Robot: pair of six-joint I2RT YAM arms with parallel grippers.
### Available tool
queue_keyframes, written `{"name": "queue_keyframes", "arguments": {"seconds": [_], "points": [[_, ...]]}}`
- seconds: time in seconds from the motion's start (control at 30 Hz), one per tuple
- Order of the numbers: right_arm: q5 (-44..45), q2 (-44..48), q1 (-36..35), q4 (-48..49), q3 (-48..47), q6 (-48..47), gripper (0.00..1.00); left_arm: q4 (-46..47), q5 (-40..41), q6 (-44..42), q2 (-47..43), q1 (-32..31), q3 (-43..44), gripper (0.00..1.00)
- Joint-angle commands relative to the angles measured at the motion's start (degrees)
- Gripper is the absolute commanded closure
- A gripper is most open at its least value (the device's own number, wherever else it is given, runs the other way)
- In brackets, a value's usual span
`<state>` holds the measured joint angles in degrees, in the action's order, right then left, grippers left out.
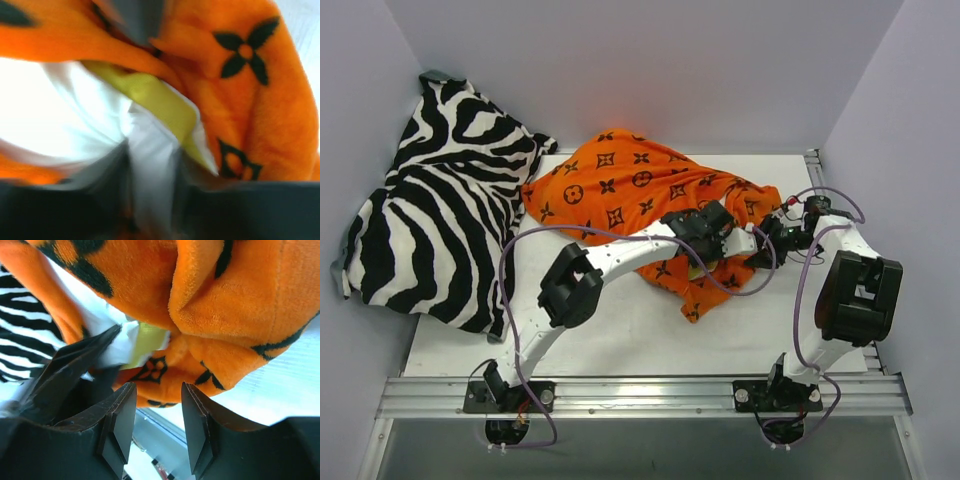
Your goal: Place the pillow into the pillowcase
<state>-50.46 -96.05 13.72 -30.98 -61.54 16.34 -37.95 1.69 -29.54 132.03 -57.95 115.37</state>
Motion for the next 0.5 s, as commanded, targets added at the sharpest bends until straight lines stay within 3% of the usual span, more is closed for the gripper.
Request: {"name": "queue_keyframes", "arguments": {"seconds": [0.0,0.03,0.07,0.17,0.27,0.3,0.33,0.4,0.47], "points": [[2.99,2.01,-1.49,0.04,0.46,0.28,0.59,-8.85,-10.53,7.29,3.84,6.18,9.76,0.74],[3.60,1.49,-1.67,0.04,0.19,0.27,0.59,-10.02,-15.36,12.09,4.37,7.75,11.96,0.85],[4.13,1.39,-1.67,-0.04,-0.07,0.27,0.59,-10.47,-25.76,14.83,4.55,8.64,14.94,1.00],[5.54,1.65,-1.68,-0.22,-1.13,-0.08,0.59,-8.81,-37.68,26.44,4.99,10.75,17.25,1.00],[7.30,3.06,-2.29,0.65,-1.30,0.62,0.58,2.40,-49.30,40.49,2.72,12.42,12.53,1.00],[7.65,3.41,-2.64,1.27,-1.13,1.15,0.58,13.93,-51.07,44.53,-0.07,12.95,5.55,1.00],[7.74,3.94,-3.60,2.06,-0.78,2.37,0.58,20.31,-51.61,53.10,-1.49,13.48,2.09,1.00],[10.63,4.29,-5.18,4.08,-0.08,3.26,0.57,32.27,-51.79,58.35,-3.78,14.80,-3.47,1.00],[11.08,3.94,-7.29,8.37,0.63,6.15,0.52,31.29,-52.23,58.63,-3.10,14.98,-1.56,1.00]]}}
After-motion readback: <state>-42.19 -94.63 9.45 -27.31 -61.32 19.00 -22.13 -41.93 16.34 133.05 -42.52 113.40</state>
